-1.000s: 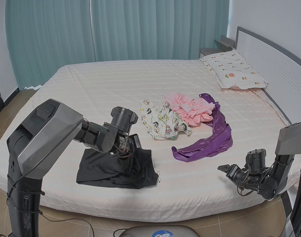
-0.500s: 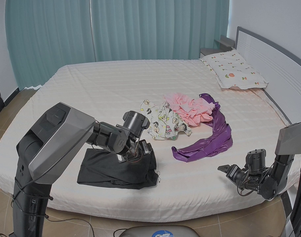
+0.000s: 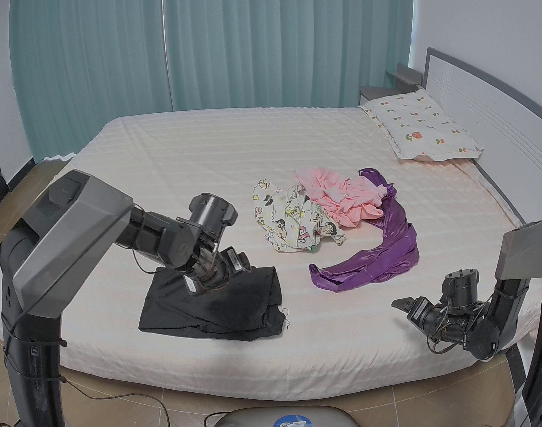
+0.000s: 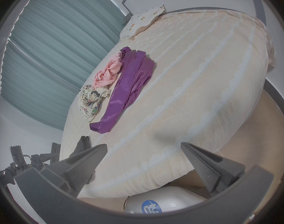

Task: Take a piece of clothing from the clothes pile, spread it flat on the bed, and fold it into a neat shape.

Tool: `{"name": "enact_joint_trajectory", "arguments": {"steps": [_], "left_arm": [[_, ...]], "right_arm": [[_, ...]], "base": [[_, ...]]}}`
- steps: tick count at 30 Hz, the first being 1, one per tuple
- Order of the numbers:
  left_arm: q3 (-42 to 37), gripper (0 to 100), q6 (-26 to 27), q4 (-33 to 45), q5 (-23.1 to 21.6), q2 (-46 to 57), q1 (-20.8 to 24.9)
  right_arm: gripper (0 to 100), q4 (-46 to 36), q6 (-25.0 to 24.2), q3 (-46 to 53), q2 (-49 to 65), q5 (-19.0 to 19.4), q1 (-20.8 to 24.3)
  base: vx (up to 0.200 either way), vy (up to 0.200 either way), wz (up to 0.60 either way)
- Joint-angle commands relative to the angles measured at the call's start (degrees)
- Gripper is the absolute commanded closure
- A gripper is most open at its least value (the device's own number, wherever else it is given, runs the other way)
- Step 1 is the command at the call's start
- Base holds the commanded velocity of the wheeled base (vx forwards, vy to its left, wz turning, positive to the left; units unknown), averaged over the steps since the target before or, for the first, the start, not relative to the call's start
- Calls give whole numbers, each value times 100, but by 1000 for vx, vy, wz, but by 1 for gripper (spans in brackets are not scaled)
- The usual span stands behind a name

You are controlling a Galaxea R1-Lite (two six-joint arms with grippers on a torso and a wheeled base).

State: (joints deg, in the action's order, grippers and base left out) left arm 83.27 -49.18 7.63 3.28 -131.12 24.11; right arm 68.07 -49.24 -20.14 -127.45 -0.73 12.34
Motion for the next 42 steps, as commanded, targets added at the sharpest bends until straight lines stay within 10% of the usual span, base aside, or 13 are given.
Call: {"name": "enact_joint_trajectory", "arguments": {"steps": [1,11,33,42], "left_arm": [[-171,0,-31,-42,-20,183,-170],[-514,0,-426,-51,-108,333,-469],[-2755,0,-734,-1800,-1875,1062,-2095],[-3089,0,-883,-2108,-2147,1194,-2438]], "right_arm": [[0,-4,2,1,-16,3,6],[0,-4,-7,-16,-16,20,6],[0,110,-104,-87,36,275,164],[0,39,-95,-183,441,205,1051]], "base": [[0,0,0],[0,60,0],[0,200,0],[0,200,0]]}}
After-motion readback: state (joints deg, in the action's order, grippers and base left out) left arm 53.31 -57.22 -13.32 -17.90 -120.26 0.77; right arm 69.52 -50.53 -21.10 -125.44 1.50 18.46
